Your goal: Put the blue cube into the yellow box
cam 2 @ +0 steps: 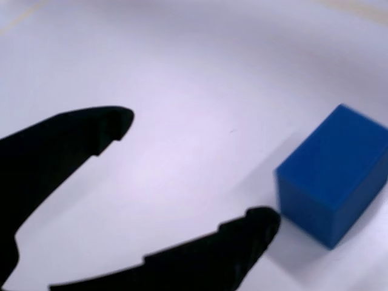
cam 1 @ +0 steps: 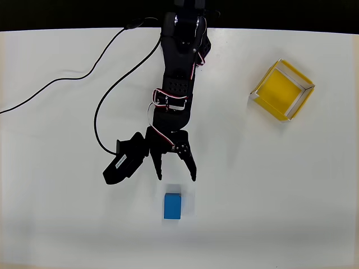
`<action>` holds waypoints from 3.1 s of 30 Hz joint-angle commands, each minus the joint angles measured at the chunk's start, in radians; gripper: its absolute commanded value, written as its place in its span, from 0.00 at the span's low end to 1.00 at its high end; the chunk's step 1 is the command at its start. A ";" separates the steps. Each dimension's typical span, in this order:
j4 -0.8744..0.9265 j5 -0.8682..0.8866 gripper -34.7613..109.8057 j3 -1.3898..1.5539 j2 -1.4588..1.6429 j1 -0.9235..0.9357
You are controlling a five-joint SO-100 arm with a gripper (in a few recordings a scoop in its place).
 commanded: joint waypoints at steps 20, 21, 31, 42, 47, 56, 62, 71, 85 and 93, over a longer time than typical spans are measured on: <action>-0.212 0.002 0.56 -0.560 -0.569 0.063; -0.212 0.005 0.56 -0.565 -0.578 0.060; -0.218 0.049 0.57 -0.634 -0.669 0.018; -0.210 0.061 0.56 -0.709 -0.772 -0.005; -0.201 0.069 0.50 -0.715 -0.792 -0.020; -0.147 0.066 0.37 -0.721 -0.796 -0.043; -0.098 0.055 0.33 -0.715 -0.778 -0.043; -0.014 0.081 0.33 -0.657 -0.494 -0.091; 0.049 0.052 0.34 -0.319 0.097 -0.503; 0.170 0.048 0.34 -0.196 0.322 -0.788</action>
